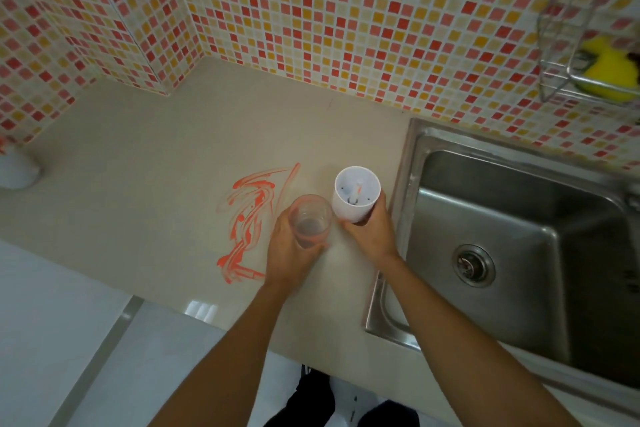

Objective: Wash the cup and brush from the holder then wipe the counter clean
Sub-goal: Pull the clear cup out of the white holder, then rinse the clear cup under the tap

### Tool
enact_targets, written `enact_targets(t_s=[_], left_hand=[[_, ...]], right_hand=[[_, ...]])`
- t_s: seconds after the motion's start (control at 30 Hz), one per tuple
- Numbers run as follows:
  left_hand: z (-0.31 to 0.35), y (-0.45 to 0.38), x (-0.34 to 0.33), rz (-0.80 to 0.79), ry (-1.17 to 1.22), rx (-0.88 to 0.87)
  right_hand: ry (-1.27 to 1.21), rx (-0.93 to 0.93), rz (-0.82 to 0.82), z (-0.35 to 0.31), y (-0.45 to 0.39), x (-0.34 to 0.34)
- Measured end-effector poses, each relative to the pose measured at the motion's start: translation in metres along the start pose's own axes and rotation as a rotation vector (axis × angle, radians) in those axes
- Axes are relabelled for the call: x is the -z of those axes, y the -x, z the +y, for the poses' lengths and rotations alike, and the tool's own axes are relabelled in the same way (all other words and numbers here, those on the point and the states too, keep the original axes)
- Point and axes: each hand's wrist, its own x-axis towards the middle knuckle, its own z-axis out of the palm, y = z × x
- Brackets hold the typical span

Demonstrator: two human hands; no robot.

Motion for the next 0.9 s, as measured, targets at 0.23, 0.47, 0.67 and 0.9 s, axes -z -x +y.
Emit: enact_targets(t_s=[0.23,0.47,0.67,0.9], left_hand=[[0.01,0.023,-0.003,0.061,0.01,-0.032],[0.063,0.078,-0.065,-0.067,-0.011,-0.177],[0.099,0.107,-0.148,-0.323,-0.223,-0.272],[0.112,0.122,-0.212,-0.516,-0.592,-0.383]], right_hand=[[0.149,0.012,0.052,0.006,0.029,0.044],[0.456,-0.117,0.148,0.096,0.125,0.158],[0.693,-0.274,0.187,0.151,0.172,0.248],[0.926,-0.24,-0.027,0.166,0.168,0.281]])
